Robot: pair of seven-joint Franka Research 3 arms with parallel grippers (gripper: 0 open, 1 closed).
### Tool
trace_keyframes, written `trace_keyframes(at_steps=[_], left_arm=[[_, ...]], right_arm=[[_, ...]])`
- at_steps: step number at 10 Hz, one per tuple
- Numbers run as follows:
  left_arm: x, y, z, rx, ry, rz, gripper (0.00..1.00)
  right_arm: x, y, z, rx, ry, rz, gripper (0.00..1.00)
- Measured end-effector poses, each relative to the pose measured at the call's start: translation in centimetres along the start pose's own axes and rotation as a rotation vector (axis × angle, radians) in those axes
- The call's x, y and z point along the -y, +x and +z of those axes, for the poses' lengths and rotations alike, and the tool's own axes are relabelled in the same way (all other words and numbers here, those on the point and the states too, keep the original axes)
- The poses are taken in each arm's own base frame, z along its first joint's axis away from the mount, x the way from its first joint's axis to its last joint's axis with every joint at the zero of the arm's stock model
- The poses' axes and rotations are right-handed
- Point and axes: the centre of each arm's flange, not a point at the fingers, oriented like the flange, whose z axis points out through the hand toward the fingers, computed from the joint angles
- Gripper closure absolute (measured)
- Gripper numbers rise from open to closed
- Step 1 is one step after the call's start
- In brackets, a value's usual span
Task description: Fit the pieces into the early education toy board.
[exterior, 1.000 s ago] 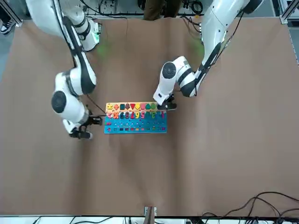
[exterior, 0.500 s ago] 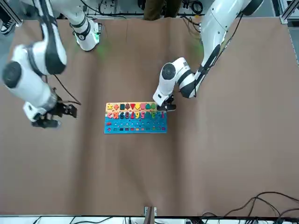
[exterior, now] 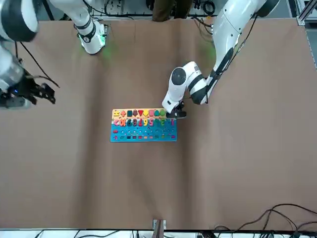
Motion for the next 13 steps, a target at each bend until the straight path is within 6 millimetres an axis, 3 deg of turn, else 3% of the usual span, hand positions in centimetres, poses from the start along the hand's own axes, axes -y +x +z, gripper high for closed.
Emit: trace_keyframes(at_steps=[2, 6, 13], left_arm=[[0.0, 0.0, 0.2, 0.004, 0.0, -0.001, 0.74], [0.0, 0.1, 0.3, 0.004, -0.001, -0.001, 0.74], [0.0, 0.0, 0.4, 0.007, 0.0, -0.002, 0.74]], right_arm=[[-1.8, -1.1, -1.2, 0.017, 0.001, 0.022, 0.01], [-1.9, -1.8, -4.7, 0.041, 0.003, 0.024, 0.01], [-0.8, -1.8, -5.2, 0.045, 0.0, 0.007, 0.01]])
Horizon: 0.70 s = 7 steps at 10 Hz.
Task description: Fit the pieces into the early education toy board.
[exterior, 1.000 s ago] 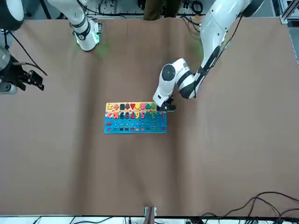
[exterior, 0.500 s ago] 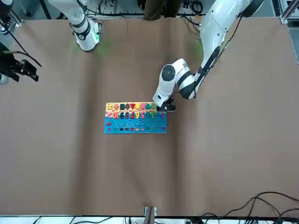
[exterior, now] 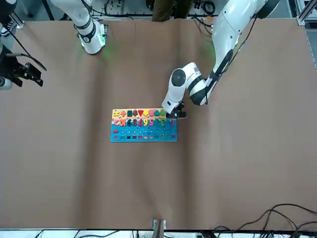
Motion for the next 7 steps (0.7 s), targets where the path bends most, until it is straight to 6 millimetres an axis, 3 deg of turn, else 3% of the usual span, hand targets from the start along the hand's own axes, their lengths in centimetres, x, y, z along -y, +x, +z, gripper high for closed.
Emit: trace_keyframes(at_steps=[5, 7], left_arm=[[0.0, 0.0, 0.0, 0.001, 0.0, 0.0, 0.74], [0.0, 0.0, 0.0, 0.001, 0.0, 0.0, 0.74]], right_arm=[[-0.1, -0.6, -2.6, 0.011, 0.001, 0.002, 0.01], [0.0, -0.7, -2.8, 0.013, 0.001, 0.001, 0.01]])
